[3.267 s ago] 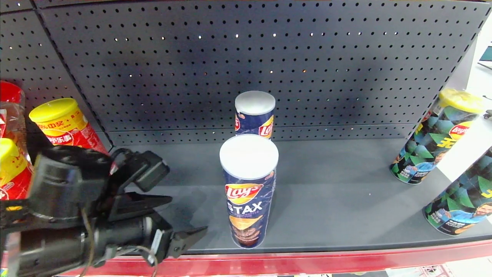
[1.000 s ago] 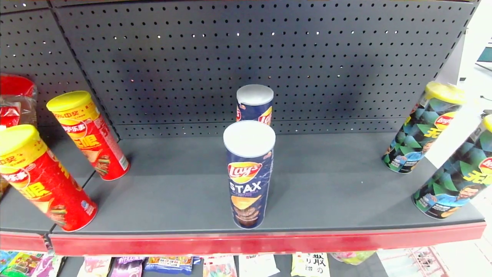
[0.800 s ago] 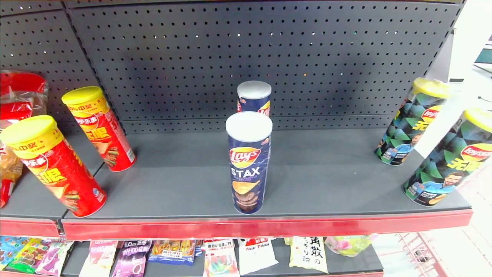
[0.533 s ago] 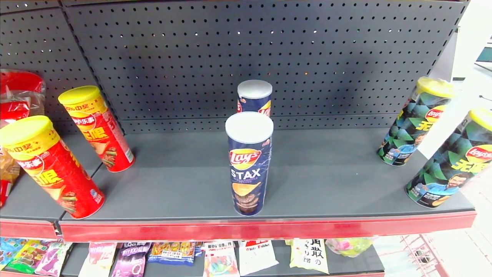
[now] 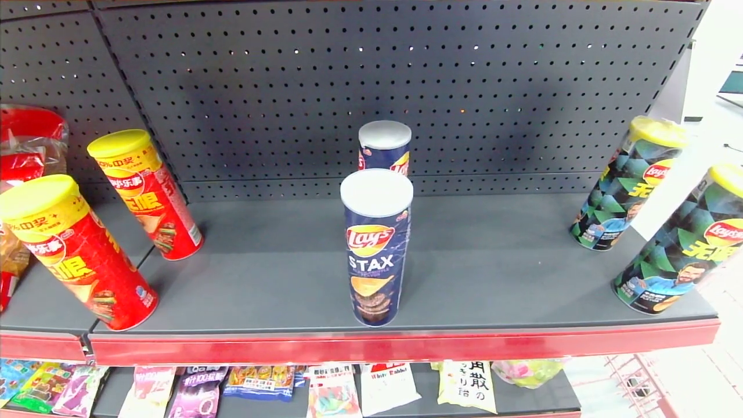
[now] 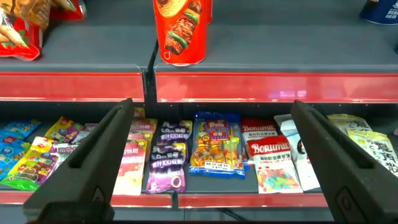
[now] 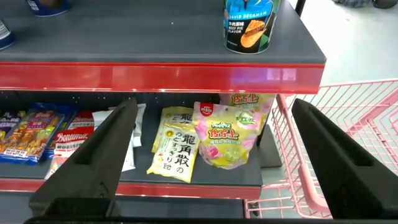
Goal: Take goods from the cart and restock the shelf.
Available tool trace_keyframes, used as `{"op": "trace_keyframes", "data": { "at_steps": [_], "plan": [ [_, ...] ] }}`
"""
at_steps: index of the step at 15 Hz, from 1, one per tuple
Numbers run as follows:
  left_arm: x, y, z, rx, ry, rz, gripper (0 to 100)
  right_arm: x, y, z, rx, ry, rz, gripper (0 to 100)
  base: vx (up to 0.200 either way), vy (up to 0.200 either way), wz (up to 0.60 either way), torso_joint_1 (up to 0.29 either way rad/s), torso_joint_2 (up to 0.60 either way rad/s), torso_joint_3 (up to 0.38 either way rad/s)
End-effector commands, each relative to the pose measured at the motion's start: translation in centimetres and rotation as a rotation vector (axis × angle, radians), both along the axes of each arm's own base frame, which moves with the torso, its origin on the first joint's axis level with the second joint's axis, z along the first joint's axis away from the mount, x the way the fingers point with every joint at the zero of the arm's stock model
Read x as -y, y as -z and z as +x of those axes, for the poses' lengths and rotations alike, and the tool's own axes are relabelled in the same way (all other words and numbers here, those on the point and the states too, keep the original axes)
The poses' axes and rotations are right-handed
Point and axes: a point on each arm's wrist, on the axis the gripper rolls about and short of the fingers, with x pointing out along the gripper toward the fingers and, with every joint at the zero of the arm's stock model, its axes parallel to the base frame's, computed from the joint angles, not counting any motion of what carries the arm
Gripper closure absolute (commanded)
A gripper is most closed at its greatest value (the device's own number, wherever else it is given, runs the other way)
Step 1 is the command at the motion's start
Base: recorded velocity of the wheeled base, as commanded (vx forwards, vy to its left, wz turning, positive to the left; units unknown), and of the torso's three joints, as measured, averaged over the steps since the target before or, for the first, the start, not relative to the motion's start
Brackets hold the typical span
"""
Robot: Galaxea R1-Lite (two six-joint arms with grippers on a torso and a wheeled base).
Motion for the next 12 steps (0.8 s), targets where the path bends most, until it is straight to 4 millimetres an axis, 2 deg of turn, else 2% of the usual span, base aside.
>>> {"op": "trace_keyframes", "data": {
  "at_steps": [1, 12],
  "plan": [
    [0.00, 0.00, 0.01, -0.001, -0.001, -0.001, 0, 0.00, 0.00, -0.01, 0.001, -0.001, -0.002, 0, 0.000, 0.000, 0.00, 0.000, 0.00, 0.000],
    [0.00, 0.00, 0.01, -0.001, -0.001, -0.001, 0, 0.00, 0.00, -0.01, 0.001, 0.001, 0.001, 0, 0.000, 0.000, 0.00, 0.000, 0.00, 0.000]
  ]
}}
